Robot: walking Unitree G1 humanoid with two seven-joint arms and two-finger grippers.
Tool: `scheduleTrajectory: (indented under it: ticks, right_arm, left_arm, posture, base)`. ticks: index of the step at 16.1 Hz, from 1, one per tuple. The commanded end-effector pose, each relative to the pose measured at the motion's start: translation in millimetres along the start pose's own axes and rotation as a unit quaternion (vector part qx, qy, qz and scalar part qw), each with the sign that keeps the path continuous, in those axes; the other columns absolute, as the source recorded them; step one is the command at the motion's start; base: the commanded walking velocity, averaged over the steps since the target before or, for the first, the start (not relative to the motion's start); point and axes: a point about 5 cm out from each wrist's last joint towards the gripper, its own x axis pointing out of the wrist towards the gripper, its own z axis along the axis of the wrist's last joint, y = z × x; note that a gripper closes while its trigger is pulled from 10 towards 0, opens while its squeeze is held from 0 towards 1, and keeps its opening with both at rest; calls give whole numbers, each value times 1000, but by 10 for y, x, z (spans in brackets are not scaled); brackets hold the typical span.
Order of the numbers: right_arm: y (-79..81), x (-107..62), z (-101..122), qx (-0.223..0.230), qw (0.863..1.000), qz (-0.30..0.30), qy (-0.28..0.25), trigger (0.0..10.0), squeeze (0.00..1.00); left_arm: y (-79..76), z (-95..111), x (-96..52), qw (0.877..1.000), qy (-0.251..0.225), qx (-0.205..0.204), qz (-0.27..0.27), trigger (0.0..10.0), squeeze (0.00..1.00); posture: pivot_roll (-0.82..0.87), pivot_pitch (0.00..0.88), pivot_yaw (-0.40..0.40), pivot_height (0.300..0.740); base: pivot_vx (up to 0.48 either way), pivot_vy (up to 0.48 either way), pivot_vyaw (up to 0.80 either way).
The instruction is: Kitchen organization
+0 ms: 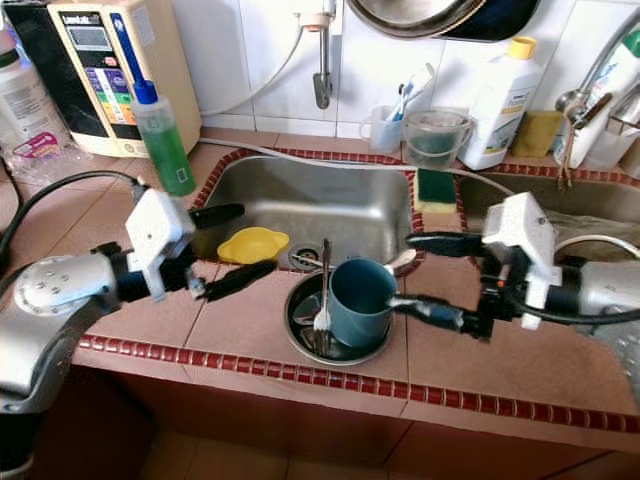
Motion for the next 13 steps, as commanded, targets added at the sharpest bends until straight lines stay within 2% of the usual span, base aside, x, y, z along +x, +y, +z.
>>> scheduleTrajectory:
  ticks: [1,4,6,9,13]
  right_arm:
    - [-12,28,13,-8,1000,12,2,10000,0]
    - [-51,165,-70,-2,999,44,8,10000,0]
    - [-61,269,-136,2,997,76,19,10000,0]
    - [-104,324,-182,8,994,107,37,10000,0]
    - [-168,368,-247,10,987,146,67,10000,0]
  left_arm:
    - [7,21,19,1000,4,1,2,10000,0]
    - [-56,27,21,1000,2,21,-4,10000,0]
    - [-118,-54,-59,999,12,36,-18,10000,0]
    - [-165,-62,-126,999,21,34,-17,10000,0]
    - [-283,-32,-169,997,32,51,-45,10000,0]
  posture:
    - [-256,67,18,740]
    - [-214,66,-21,740]
    - [-194,71,-49,740]
    - [-171,78,-86,740]
    - [-151,82,-112,740]
  base:
    - [0,0,0]
    - [0,0,0]
    - [0,0,0]
    - [0,0,0]
    - [0,0,0]
